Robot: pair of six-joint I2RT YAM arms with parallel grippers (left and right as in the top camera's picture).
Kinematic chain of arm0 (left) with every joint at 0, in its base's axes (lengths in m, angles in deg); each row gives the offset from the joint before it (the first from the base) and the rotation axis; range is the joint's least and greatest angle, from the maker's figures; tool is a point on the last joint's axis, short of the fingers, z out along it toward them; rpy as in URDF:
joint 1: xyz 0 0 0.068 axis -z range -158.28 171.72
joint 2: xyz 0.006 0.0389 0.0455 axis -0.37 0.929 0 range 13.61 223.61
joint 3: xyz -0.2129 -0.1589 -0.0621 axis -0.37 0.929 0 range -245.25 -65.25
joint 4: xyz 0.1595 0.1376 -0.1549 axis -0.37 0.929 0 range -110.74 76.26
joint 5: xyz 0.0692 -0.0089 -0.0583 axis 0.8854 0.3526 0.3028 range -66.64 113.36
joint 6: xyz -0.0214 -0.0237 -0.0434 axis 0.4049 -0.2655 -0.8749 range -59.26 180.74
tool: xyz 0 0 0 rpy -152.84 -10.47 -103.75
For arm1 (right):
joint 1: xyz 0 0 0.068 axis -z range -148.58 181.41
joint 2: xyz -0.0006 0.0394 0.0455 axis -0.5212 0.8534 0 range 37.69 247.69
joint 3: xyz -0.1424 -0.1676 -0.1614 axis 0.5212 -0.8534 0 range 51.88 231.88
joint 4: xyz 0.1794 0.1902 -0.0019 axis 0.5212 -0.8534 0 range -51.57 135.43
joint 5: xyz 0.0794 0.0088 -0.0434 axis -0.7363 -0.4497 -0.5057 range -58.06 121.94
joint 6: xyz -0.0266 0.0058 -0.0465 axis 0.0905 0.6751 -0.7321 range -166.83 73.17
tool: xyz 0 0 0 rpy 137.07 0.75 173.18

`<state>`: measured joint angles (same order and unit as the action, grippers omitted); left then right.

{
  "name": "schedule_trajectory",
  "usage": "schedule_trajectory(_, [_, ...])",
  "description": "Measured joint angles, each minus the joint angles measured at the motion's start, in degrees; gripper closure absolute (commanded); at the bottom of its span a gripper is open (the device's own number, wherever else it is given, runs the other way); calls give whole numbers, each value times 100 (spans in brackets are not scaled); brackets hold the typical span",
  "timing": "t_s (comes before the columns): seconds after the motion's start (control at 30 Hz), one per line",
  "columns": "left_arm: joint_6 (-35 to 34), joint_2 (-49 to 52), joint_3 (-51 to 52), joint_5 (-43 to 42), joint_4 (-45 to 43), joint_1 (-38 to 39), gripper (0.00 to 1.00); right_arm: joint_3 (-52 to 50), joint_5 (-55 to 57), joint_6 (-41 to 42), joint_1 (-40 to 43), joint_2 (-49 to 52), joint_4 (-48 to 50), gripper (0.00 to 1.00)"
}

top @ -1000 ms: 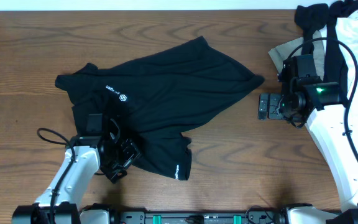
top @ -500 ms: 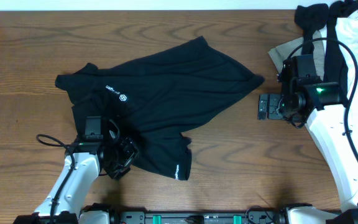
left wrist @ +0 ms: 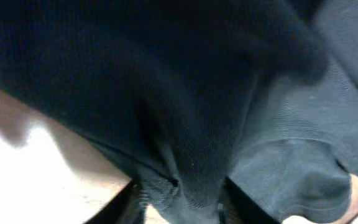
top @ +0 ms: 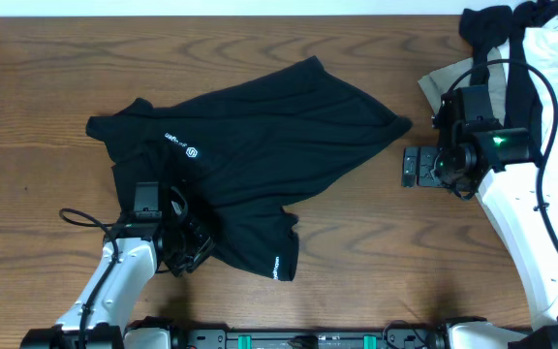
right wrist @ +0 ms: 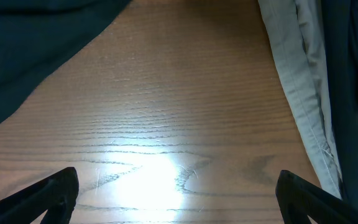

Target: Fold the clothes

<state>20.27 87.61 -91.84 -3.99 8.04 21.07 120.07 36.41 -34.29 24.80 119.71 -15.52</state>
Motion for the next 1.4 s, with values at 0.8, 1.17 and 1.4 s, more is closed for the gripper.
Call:
schedule_trajectory(0.8, [1189,-1491,-986,1679,2527,-1537,94,0,-173,-2,0,28,343,1])
schedule_trajectory(1.17, [1353,-1836,-1032,2096,2503,-2188,94,-2,-1226,-481,-7,1080,1075,1])
schedule_trajectory(1.4, [1355,-1790,-1032,2138,2500,-2188,94,-11,-1687,-807,-46,2081,1362,1])
